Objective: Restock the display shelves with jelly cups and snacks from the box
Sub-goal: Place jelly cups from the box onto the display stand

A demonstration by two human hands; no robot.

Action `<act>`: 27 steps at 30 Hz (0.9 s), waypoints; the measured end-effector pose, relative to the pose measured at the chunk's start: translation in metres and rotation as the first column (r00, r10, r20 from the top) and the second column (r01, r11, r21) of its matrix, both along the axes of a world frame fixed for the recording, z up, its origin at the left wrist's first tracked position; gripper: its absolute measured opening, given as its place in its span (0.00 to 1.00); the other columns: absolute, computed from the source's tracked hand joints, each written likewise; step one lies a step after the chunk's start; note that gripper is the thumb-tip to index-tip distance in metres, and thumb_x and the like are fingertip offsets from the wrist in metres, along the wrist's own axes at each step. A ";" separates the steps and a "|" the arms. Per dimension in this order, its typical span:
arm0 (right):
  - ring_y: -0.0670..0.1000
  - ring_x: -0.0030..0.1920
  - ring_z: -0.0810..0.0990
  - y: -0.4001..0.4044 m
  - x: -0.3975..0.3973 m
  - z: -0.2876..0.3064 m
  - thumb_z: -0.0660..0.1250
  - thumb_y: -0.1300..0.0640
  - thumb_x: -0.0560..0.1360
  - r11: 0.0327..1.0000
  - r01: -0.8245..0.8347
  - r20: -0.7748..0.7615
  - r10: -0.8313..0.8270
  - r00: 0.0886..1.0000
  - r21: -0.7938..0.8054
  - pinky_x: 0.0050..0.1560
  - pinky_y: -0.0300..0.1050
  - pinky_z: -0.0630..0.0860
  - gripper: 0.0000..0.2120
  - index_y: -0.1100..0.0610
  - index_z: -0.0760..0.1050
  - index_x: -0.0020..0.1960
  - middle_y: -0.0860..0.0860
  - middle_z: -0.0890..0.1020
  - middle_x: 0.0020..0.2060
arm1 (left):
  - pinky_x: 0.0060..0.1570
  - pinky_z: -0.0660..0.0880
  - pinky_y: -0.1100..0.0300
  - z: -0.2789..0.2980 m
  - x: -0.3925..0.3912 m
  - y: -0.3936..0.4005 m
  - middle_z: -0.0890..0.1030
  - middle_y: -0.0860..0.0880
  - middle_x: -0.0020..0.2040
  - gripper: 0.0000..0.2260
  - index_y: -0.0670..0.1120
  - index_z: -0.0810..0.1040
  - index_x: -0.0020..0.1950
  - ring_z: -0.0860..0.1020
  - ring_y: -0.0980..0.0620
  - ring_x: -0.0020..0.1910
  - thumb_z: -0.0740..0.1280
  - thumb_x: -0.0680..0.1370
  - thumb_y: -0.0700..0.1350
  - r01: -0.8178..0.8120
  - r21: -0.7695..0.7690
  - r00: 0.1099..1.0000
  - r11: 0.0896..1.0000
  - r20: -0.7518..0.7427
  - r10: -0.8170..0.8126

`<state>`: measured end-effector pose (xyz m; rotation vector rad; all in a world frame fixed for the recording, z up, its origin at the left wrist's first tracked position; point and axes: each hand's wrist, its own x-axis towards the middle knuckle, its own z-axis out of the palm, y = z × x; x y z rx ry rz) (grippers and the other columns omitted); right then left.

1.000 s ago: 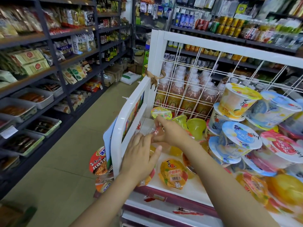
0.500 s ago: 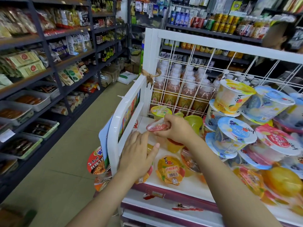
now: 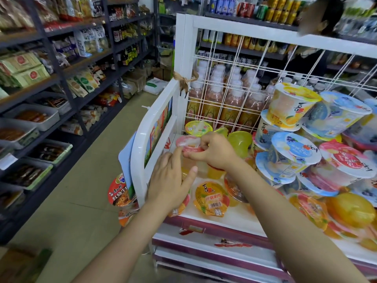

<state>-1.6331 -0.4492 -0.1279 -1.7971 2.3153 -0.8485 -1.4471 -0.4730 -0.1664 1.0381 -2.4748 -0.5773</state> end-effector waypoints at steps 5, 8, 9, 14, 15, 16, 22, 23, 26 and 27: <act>0.54 0.34 0.72 0.001 0.003 0.005 0.75 0.32 0.63 0.992 0.042 -0.130 -0.026 0.991 0.120 0.38 0.50 0.69 0.30 0.54 0.62 0.30 0.55 0.76 0.35 | 0.75 0.57 0.50 0.001 -0.001 0.001 0.61 0.44 0.79 0.34 0.50 0.46 0.82 0.57 0.46 0.78 0.49 0.80 0.65 0.001 0.004 1.000 1.000 -0.004 -0.001; 0.52 0.36 0.71 0.000 0.007 0.011 0.70 0.28 0.65 0.984 0.071 -0.276 -0.023 0.961 0.164 0.41 0.47 0.65 0.31 0.55 0.64 0.31 0.52 0.72 0.36 | 0.76 0.55 0.50 0.001 -0.002 0.000 0.62 0.45 0.78 0.36 0.49 0.48 0.82 0.56 0.47 0.78 0.44 0.78 0.67 0.017 -0.023 0.999 1.000 0.028 -0.016; 0.52 0.36 0.70 -0.001 0.010 0.012 0.67 0.27 0.66 0.980 0.084 -0.338 -0.019 0.941 0.179 0.41 0.47 0.64 0.31 0.55 0.65 0.31 0.51 0.70 0.35 | 0.76 0.55 0.50 0.001 -0.003 0.000 0.62 0.45 0.78 0.37 0.50 0.48 0.81 0.56 0.47 0.79 0.42 0.77 0.68 0.019 -0.024 0.999 1.000 0.032 -0.018; 0.53 0.40 0.72 -0.003 0.010 0.021 0.63 0.26 0.67 0.955 0.078 -0.418 0.051 0.907 0.285 0.42 0.48 0.69 0.33 0.58 0.74 0.40 0.52 0.72 0.41 | 0.75 0.56 0.48 -0.003 -0.004 -0.005 0.68 0.46 0.75 0.32 0.52 0.52 0.81 0.59 0.46 0.77 0.43 0.80 0.66 0.038 -0.097 0.998 0.995 0.055 -0.033; 0.53 0.40 0.73 -0.003 0.008 0.024 0.64 0.26 0.67 0.950 0.067 -0.414 0.069 0.908 0.305 0.42 0.47 0.69 0.34 0.59 0.75 0.41 0.52 0.73 0.42 | 0.75 0.57 0.48 -0.004 -0.006 -0.006 0.70 0.46 0.74 0.31 0.52 0.53 0.81 0.60 0.46 0.76 0.43 0.81 0.65 0.044 -0.123 0.997 0.991 0.064 -0.037; 0.53 0.40 0.73 -0.003 0.006 0.026 0.63 0.25 0.67 0.945 0.061 -0.425 0.086 0.901 0.321 0.41 0.47 0.68 0.34 0.59 0.76 0.41 0.52 0.73 0.42 | 0.75 0.58 0.48 -0.005 -0.007 -0.007 0.71 0.46 0.72 0.31 0.52 0.53 0.81 0.61 0.46 0.75 0.43 0.81 0.64 0.048 -0.140 0.997 0.989 0.072 -0.039; 0.54 0.40 0.74 -0.011 0.002 0.024 0.62 0.26 0.69 0.948 0.038 -0.482 0.127 0.867 0.317 0.41 0.47 0.69 0.34 0.59 0.76 0.39 0.53 0.75 0.41 | 0.74 0.57 0.50 -0.008 -0.009 -0.009 0.71 0.46 0.73 0.31 0.52 0.54 0.81 0.60 0.48 0.75 0.43 0.80 0.64 0.034 -0.150 0.999 0.988 0.045 -0.027; 0.55 0.40 0.74 -0.012 0.000 0.022 0.63 0.26 0.68 0.948 0.029 -0.460 0.128 0.879 0.318 0.39 0.47 0.67 0.34 0.59 0.76 0.39 0.53 0.75 0.40 | 0.74 0.57 0.50 -0.008 -0.009 -0.010 0.71 0.46 0.73 0.31 0.52 0.54 0.81 0.60 0.48 0.75 0.43 0.80 0.64 0.032 -0.150 0.999 0.988 0.039 -0.026; 0.54 0.36 0.72 -0.012 -0.009 0.019 0.68 0.27 0.66 0.950 -0.019 -0.318 0.123 0.940 0.311 0.34 0.46 0.63 0.32 0.57 0.68 0.31 0.51 0.70 0.34 | 0.75 0.57 0.48 -0.010 -0.010 -0.010 0.69 0.46 0.74 0.32 0.52 0.52 0.81 0.58 0.47 0.76 0.42 0.80 0.65 0.028 -0.148 0.999 0.989 0.050 -0.020; 0.53 0.34 0.69 -0.012 -0.012 0.019 0.70 0.29 0.65 0.952 -0.044 -0.245 0.123 0.962 0.303 0.33 0.46 0.62 0.32 0.57 0.64 0.30 0.51 0.68 0.32 | 0.75 0.56 0.48 -0.009 -0.011 -0.009 0.68 0.45 0.75 0.32 0.53 0.51 0.82 0.57 0.46 0.77 0.41 0.80 0.65 0.024 -0.144 0.998 0.989 0.058 -0.016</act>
